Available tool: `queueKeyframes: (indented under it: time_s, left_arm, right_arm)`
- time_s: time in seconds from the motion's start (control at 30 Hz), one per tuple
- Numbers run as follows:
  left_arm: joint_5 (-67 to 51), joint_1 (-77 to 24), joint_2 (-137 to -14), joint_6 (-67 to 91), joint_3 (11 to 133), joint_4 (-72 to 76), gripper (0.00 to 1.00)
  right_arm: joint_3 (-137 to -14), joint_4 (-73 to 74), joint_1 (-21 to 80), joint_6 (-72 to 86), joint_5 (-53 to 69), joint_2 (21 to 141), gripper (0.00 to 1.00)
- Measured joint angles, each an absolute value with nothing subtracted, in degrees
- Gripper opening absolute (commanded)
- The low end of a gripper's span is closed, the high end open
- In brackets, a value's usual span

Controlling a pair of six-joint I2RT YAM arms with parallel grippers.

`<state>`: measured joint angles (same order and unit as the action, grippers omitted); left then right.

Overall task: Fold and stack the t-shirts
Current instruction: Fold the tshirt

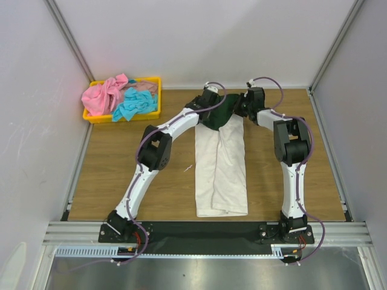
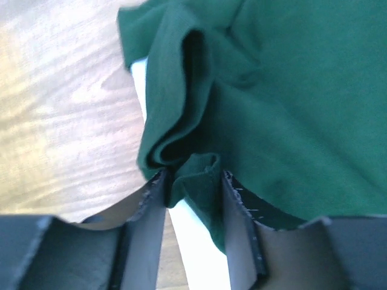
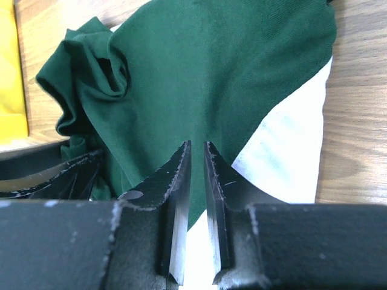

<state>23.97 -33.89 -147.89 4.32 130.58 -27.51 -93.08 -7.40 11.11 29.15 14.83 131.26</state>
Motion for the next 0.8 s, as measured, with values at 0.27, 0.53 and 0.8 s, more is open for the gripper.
queueKeyframes:
  time_s: [0.27, 0.53, 0.8]
  left_arm:
    - [23.24, -31.24, -136.79, 14.81, 109.45, -19.11, 0.43]
    - [20.69, -29.1, -125.16, 23.86, 94.17, -10.74, 0.58]
    - [18.83, -29.02, -125.21, 24.88, 95.22, -9.74, 0.68]
  right_arm:
    - [-93.73, -7.07, 11.11, 30.24, 14.28, 131.79, 0.19]
    - [-94.35, -6.66, 11.0, 30.44, 13.96, 131.83, 0.19]
    - [-94.61, -5.34, 11.0, 30.41, 14.04, 131.85, 0.19]
